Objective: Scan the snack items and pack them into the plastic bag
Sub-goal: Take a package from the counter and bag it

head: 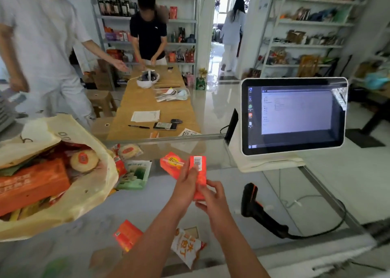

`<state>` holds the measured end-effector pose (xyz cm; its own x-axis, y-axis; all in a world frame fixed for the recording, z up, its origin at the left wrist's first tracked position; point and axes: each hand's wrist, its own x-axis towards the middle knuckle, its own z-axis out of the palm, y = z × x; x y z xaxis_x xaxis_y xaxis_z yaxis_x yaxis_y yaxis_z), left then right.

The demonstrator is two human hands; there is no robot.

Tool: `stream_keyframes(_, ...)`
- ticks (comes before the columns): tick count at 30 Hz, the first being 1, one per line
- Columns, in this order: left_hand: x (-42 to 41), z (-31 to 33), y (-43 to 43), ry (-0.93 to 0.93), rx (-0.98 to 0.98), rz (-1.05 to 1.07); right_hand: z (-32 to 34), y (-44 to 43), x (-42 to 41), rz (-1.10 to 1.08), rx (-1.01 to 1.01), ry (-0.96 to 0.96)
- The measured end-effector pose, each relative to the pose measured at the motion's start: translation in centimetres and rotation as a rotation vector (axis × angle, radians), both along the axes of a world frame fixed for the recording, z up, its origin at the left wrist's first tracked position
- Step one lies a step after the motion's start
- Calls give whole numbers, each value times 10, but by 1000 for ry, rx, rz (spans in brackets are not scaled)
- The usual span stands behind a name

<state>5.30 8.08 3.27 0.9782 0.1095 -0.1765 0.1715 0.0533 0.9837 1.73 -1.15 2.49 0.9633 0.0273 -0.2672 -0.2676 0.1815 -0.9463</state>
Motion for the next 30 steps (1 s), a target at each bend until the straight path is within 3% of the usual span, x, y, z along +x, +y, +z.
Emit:
stream_keyframes(6, 6, -13, -7, -24, 174, -168, -6, -22, -2, -54, -195, 56)
stream_keyframes(11, 16, -35, -22, 52, 389, -358, -13, -59, -10, -207, -364, -13)
stream_keyframes(16, 21, -49, -41, 54, 589, -485, -23, -102, -12, -345, -899, -107)
stream_keyframes(20, 23, -58, -52, 89, 687, -528, -43, -128, -9, -159, -1268, 12)
stream_keyframes(23, 28, -61, -55, 99, 677, -478, -59, -133, -5, -39, -1327, 56)
stream_keyframes(27, 36, -61, -61, 122, 620, -389, -72, -134, 4, -17, -1391, -45)
stream_keyframes(30, 38, -65, -68, 118, 639, -362, -69, -139, 11, -21, -1331, -69)
